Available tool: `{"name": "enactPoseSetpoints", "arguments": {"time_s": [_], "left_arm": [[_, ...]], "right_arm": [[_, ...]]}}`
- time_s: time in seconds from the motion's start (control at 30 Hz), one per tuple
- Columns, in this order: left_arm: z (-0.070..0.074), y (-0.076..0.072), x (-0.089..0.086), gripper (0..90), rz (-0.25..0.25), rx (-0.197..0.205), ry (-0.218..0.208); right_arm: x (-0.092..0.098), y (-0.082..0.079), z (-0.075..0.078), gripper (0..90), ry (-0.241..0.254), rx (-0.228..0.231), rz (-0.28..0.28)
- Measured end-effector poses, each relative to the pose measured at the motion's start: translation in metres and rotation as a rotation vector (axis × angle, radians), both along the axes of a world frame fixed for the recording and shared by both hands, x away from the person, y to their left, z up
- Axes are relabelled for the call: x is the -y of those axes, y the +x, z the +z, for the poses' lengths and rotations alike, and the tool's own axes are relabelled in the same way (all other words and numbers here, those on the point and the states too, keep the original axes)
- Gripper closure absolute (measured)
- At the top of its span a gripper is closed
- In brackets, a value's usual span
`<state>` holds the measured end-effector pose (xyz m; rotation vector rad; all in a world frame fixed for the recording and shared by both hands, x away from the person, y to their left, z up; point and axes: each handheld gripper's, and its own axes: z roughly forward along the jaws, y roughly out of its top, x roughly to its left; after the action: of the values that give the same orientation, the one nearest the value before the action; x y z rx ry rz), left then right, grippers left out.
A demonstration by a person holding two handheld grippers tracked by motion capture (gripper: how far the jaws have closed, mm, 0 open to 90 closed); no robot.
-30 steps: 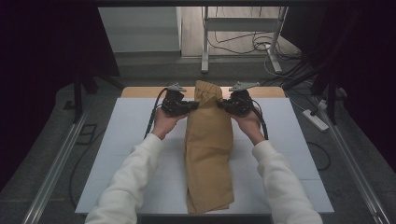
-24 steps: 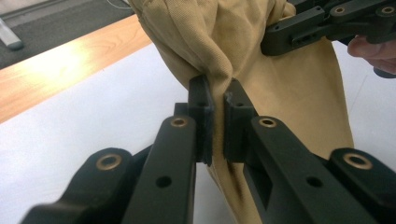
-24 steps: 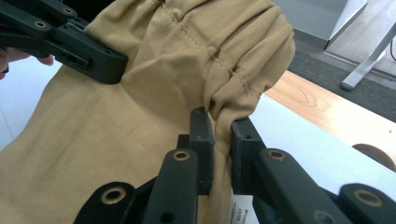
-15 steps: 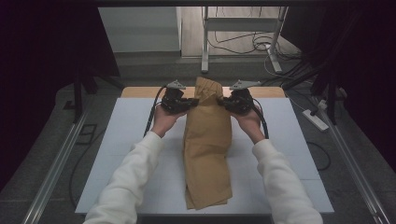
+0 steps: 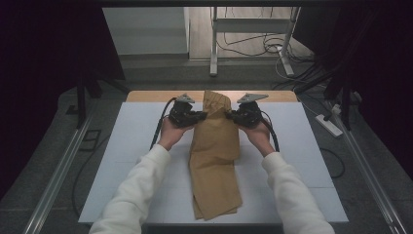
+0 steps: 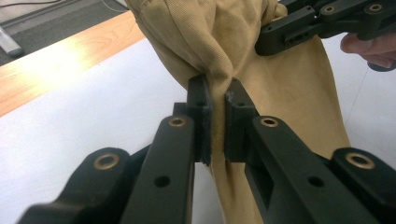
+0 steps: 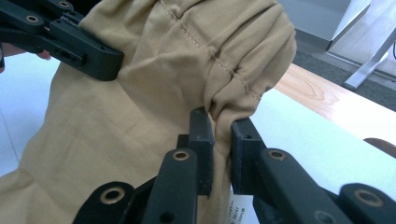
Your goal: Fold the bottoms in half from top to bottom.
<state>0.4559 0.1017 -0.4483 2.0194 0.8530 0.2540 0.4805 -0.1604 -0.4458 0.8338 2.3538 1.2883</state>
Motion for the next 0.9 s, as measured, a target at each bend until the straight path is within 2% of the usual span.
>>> {"name": "enactPoseSetpoints", "arguments": {"time_s": [0.33, 0.9], "left_arm": [[-0.007, -0.011, -0.004, 82.5, -0.012, -0.005, -0.012], [-0.017, -0.022, -0.008, 82.3, -0.022, -0.027, -0.022]], "right_arm": [[-0.001, -0.010, -0.004, 81.2, 0.005, 0.001, 0.017], [-0.002, -0.019, -0.012, 81.2, 0.014, -0.027, 0.035]]}}
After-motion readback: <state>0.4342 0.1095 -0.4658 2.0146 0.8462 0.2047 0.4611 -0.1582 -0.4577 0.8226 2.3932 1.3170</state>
